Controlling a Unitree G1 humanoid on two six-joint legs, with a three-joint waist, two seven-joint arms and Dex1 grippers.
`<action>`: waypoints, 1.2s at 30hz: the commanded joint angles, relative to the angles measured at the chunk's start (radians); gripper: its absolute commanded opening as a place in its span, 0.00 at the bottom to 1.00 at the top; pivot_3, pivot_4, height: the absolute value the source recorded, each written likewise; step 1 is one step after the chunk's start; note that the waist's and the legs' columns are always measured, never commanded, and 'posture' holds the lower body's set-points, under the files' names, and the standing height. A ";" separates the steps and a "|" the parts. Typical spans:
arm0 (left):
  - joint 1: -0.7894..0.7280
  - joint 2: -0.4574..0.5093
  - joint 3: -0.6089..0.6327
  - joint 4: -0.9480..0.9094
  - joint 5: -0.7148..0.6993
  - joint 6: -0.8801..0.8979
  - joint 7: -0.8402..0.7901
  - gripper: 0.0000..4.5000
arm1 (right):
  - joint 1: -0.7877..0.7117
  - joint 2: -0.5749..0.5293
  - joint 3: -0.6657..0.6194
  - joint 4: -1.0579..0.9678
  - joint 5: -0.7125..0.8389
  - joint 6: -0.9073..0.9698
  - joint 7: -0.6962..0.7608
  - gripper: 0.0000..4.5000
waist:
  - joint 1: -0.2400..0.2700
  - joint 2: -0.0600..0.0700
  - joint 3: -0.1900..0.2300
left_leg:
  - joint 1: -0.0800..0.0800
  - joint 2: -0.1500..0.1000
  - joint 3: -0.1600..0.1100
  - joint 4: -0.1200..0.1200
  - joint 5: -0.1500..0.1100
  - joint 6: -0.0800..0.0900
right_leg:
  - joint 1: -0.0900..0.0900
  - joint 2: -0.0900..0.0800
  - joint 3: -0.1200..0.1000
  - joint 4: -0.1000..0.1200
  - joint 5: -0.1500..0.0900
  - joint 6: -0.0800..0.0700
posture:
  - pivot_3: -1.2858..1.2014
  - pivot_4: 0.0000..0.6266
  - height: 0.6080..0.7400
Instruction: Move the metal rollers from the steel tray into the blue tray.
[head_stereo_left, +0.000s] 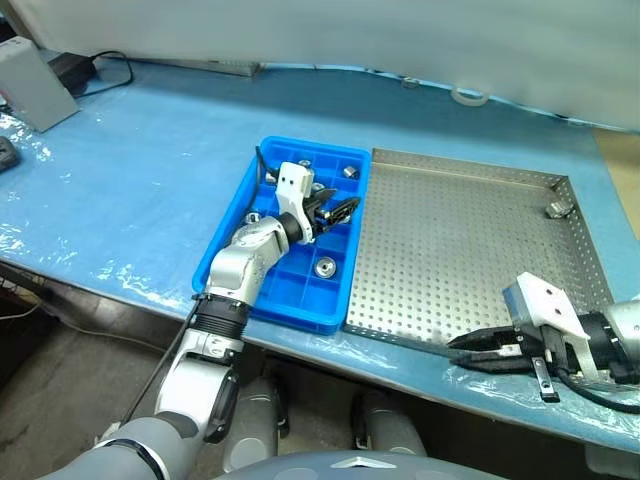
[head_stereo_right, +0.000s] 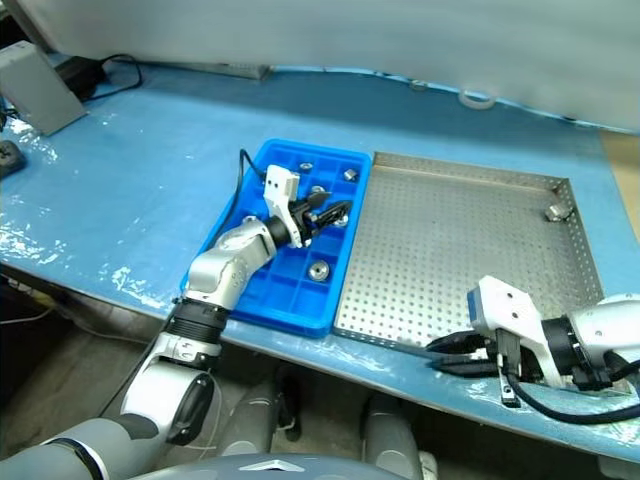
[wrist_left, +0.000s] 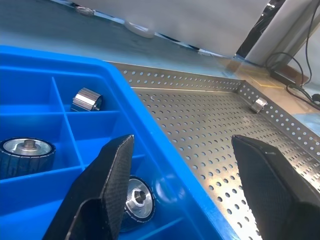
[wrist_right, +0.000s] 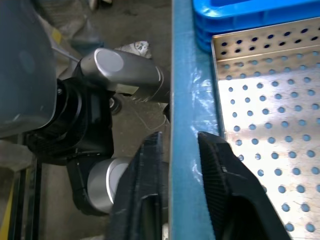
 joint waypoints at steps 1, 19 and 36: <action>-0.008 -0.003 0.006 -0.025 -0.001 -0.016 0.003 0.74 | 0.057 0.006 -0.069 -0.045 -0.043 -0.033 0.033 0.53 | 0.000 0.000 0.000 | 0.000 0.000 0.000 0.000 0.000 0.000 | 0.000 0.000 0.000 0.000 0.000 0.000 | 0.44 0.24 1.00; 0.011 -0.008 0.004 -0.038 -0.005 -0.010 0.015 0.74 | -0.001 -0.002 0.020 0.013 -0.219 -0.140 -0.018 0.59 | -0.021 0.000 0.000 | 0.002 -0.002 0.000 -0.001 0.000 0.000 | 0.002 -0.001 0.001 -0.004 0.003 0.006 | 0.45 0.24 1.00; 0.013 -0.007 0.002 -0.038 -0.005 -0.007 0.014 0.74 | -0.092 -0.029 0.090 0.047 -0.200 -0.053 -0.032 0.59 | -0.018 0.001 0.000 | -0.001 -0.002 -0.001 -0.002 0.001 0.003 | 0.003 -0.002 -0.003 -0.007 0.004 0.006 | 0.45 0.24 1.00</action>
